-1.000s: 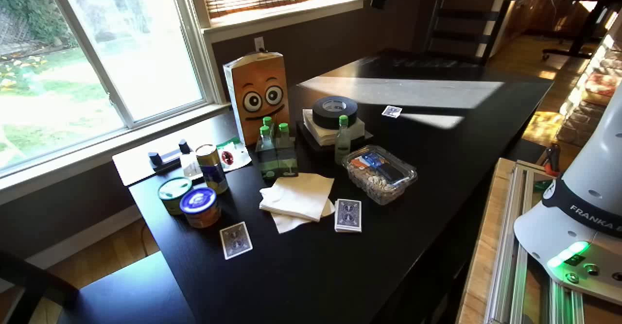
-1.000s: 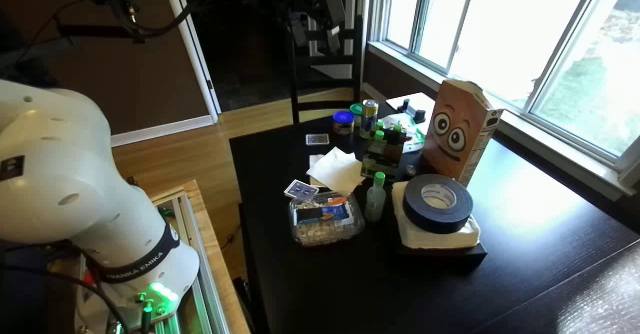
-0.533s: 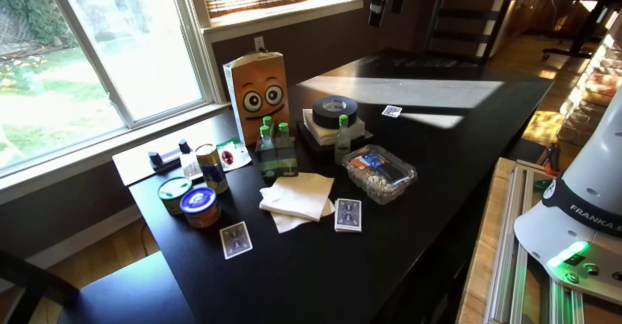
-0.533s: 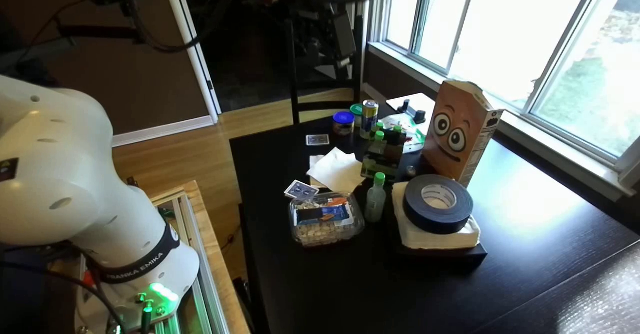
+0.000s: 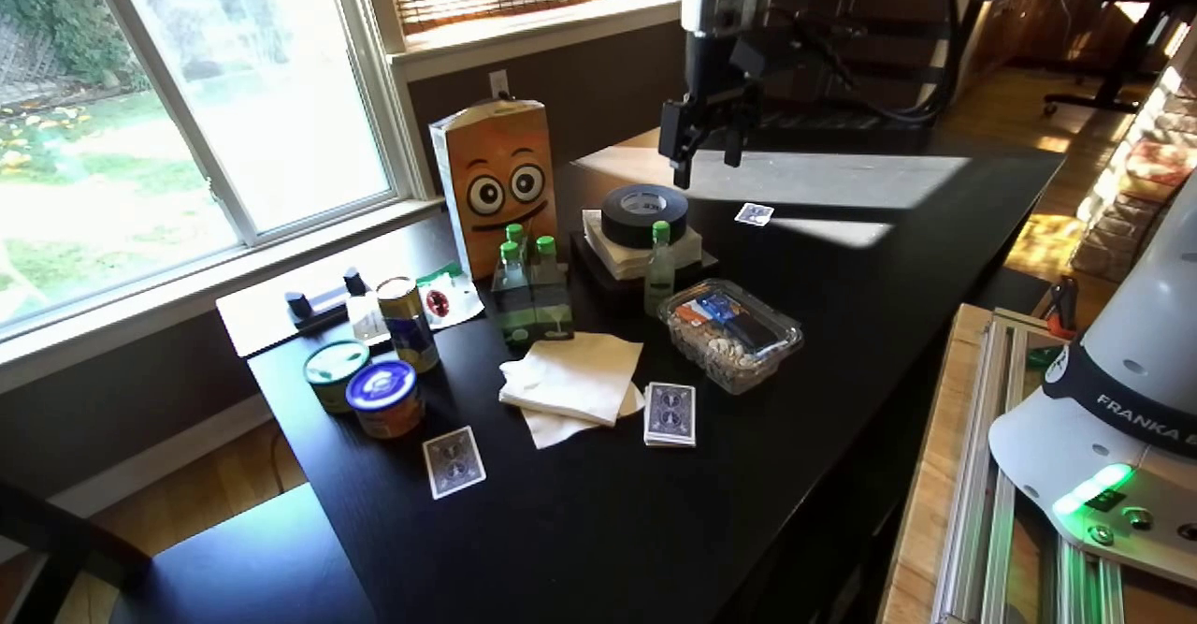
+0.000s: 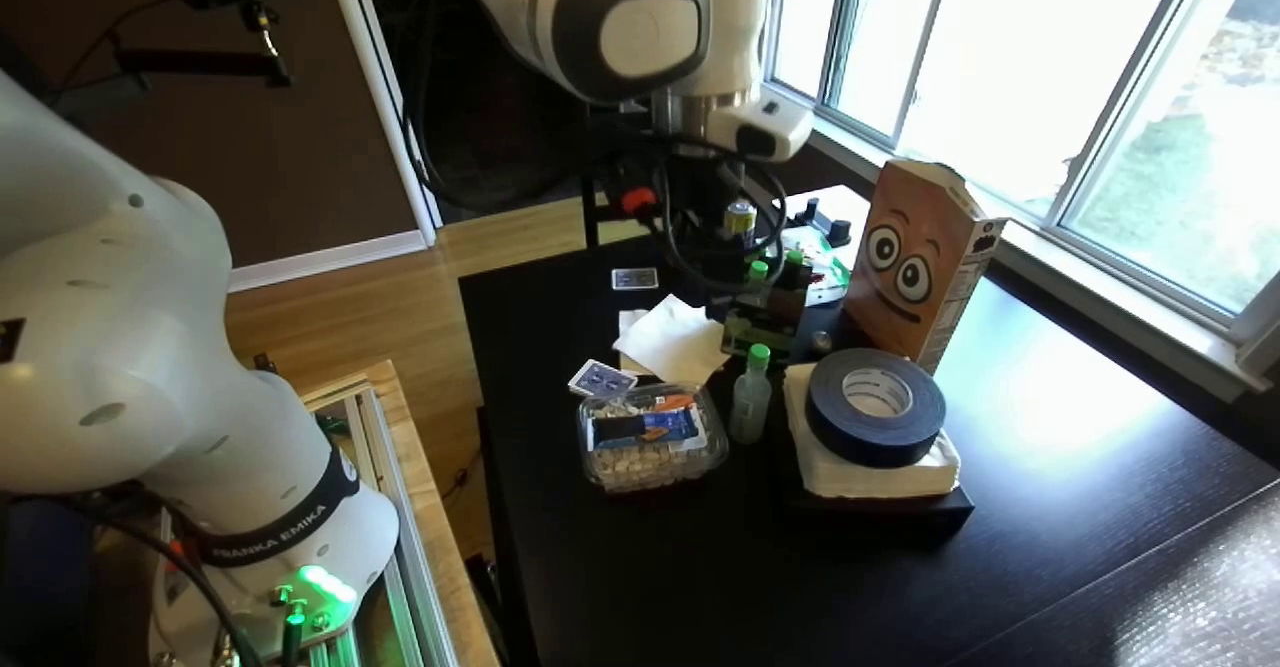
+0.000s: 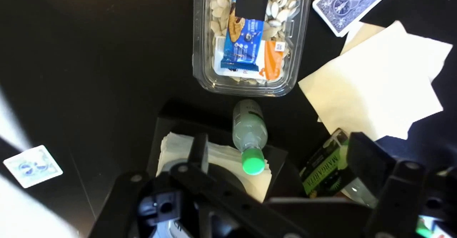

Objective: Put the glass bottle in the box.

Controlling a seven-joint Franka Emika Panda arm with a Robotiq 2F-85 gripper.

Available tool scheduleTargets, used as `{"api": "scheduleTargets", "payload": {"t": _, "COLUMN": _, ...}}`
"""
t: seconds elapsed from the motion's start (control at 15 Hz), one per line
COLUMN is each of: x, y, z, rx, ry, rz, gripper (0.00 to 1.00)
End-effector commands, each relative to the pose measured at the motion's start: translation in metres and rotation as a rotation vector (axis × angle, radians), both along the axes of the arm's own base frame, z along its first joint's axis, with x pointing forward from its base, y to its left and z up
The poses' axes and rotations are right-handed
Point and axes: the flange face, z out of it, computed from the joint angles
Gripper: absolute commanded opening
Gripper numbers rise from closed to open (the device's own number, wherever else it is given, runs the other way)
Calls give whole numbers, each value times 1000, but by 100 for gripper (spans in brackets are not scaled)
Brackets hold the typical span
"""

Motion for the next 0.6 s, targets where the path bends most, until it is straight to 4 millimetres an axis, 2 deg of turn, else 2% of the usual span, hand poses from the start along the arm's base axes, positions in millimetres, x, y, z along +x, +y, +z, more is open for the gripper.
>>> {"api": "scheduleTargets", "payload": {"t": 0.0, "x": 4, "y": -1, "z": -18, "rx": 4, "ry": 18, "rz": -21, "gripper": 100}}
{"api": "scheduleTargets", "payload": {"t": 0.13, "x": 11, "y": -4, "z": -39, "rx": 7, "ry": 43, "rz": -43, "gripper": 100}}
{"api": "scheduleTargets", "payload": {"t": 0.33, "x": 16, "y": -1, "z": -39, "rx": -8, "ry": 7, "rz": -47, "gripper": 100}}
{"api": "scheduleTargets", "payload": {"t": 0.53, "x": 31, "y": 0, "z": -55, "rx": -26, "ry": -85, "rz": -85, "gripper": 100}}
